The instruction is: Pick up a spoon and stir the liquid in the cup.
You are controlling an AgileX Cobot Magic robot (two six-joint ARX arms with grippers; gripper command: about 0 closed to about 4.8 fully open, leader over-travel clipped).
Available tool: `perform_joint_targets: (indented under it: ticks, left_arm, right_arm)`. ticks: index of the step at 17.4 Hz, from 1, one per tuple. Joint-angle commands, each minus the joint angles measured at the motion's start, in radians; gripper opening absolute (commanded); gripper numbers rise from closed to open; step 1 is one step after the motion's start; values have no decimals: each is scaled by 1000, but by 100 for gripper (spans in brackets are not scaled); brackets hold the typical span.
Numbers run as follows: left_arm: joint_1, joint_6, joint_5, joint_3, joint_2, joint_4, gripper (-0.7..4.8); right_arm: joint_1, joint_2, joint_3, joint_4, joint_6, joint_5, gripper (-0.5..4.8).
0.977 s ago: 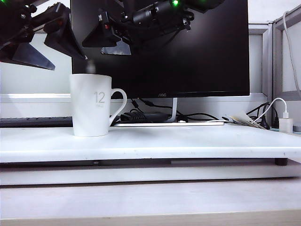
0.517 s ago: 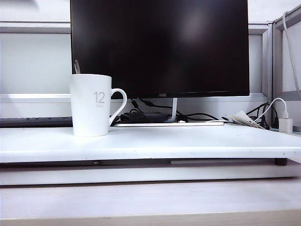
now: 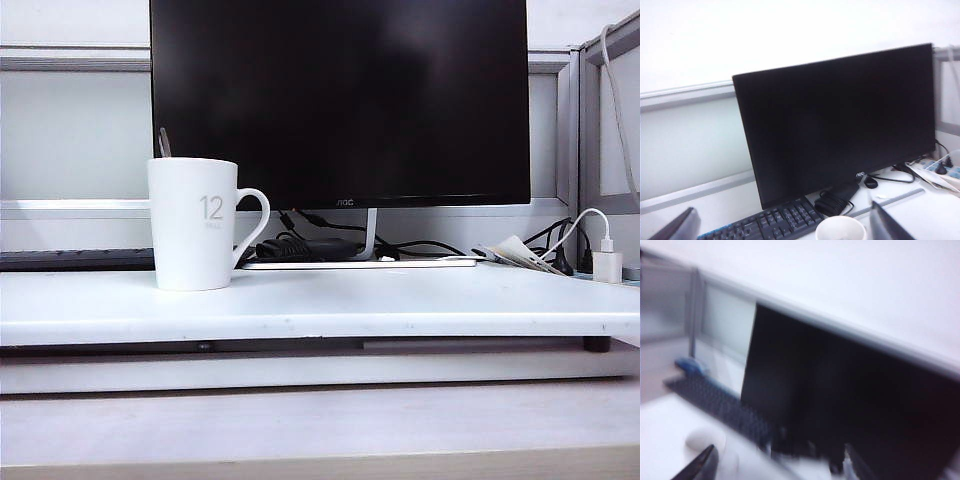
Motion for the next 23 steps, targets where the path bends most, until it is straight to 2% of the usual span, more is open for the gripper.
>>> perform_joint_targets:
  ticks: [1, 5, 8, 9, 10, 12, 14, 17, 20, 22, 23]
  left_arm:
    - [1, -52, 5, 1, -36, -100, 479]
    - [1, -190, 30, -15, -51, -248, 479]
    - [1, -210, 55, -105, -50, -216, 479]
    - [0, -251, 59, -171, -50, -150, 479]
    - [0, -283, 57, -235, -52, -71, 479]
    - [-1, -311, 50, -377, -31, 109, 479]
    - [1, -338, 35, -468, -27, 159, 479]
    - [1, -385, 27, -549, -27, 159, 479]
    - [1, -385, 23, -582, -27, 157, 479]
    - [1, -385, 23, -605, -27, 155, 479]
    - [1, -385, 23, -618, -27, 152, 428]
  right_arm:
    - [2, -209, -138, -151, 14, 42, 323]
    - [1, -594, -468, -169, 198, 84, 324]
    - [2, -822, -740, -43, 271, 97, 324]
    - [-2, -834, -853, 35, 274, 95, 324]
    - [-4, -792, -926, 135, 273, 87, 324]
    - [-8, -684, -1086, 447, 275, 72, 324]
    - [-8, -587, -1181, 596, 280, 72, 323]
    - [-8, -473, -1254, 614, 324, 71, 323]
    - [-8, -417, -1302, 616, 347, 71, 323]
    - [-8, -400, -1336, 618, 407, 71, 319]
    - [-8, -401, -1354, 618, 422, 71, 283]
